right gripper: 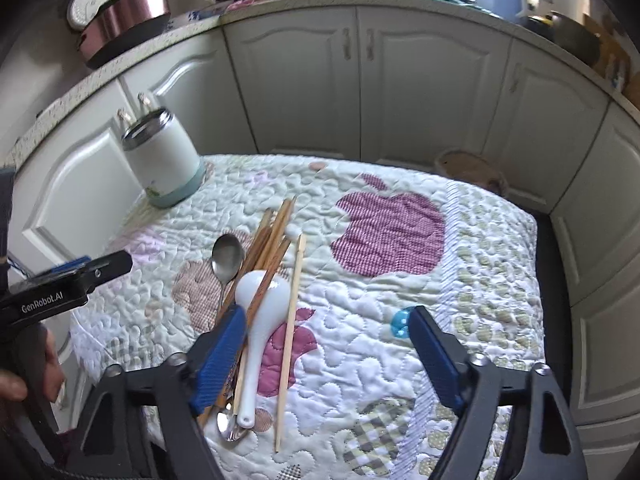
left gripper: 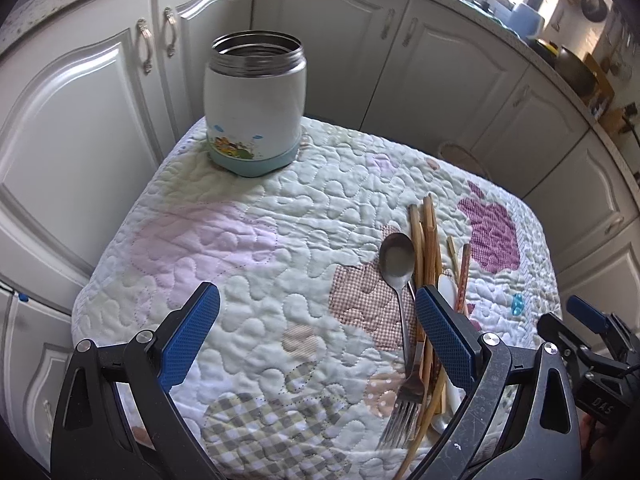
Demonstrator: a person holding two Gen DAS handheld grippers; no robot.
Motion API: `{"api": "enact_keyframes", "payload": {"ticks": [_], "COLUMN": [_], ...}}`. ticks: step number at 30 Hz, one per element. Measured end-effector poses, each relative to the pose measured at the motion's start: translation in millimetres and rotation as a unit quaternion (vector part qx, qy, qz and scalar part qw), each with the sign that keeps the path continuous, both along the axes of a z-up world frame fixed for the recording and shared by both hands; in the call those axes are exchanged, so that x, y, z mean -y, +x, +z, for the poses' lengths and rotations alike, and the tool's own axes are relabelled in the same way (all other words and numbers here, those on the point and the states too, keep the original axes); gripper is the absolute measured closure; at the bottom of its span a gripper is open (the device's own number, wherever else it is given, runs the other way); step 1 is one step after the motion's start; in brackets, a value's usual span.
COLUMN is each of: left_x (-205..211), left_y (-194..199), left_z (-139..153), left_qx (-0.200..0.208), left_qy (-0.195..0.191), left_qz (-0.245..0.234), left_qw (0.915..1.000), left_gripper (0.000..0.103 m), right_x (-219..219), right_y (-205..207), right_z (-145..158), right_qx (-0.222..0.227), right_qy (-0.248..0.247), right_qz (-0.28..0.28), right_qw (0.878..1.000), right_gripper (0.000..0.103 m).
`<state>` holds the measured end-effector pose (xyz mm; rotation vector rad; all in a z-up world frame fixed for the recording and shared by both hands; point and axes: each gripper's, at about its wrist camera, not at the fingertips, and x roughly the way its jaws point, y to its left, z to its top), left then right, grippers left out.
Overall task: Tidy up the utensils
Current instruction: 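Move both grippers toward the pile of utensils on the quilt, then grasp the metal spoon with the left gripper while the right gripper grasps the red-patterned chopstick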
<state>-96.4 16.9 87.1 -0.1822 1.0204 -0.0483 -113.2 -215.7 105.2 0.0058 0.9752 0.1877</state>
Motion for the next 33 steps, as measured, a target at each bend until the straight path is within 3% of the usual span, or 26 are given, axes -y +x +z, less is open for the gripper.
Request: {"api": "enact_keyframes", "payload": {"ticks": [10,22,33], "left_x": [11.0,12.3,7.9], "left_y": [7.6,14.6,32.4], "left_z": [-6.1,-13.0,-21.1], "left_qx": [-0.006,-0.014,-0.027], "left_qy": [0.034,0.035,0.005], "left_qz": [-0.017,-0.017,-0.032], "left_qw": [0.9993,0.9991,0.9991], "left_gripper": [0.004,0.004,0.004], "right_x": [-16.2,-23.8,-23.8], "right_y": [13.0,25.7,43.3], "right_z": [-8.4,-16.9,-31.0], "right_qx": [-0.015,-0.034,-0.06], "right_qy": [0.014,0.019,0.053], "right_qz": [0.016,0.025,0.029], "right_qw": [1.0,0.999,0.996], "right_gripper": [0.03,0.037,0.049]}}
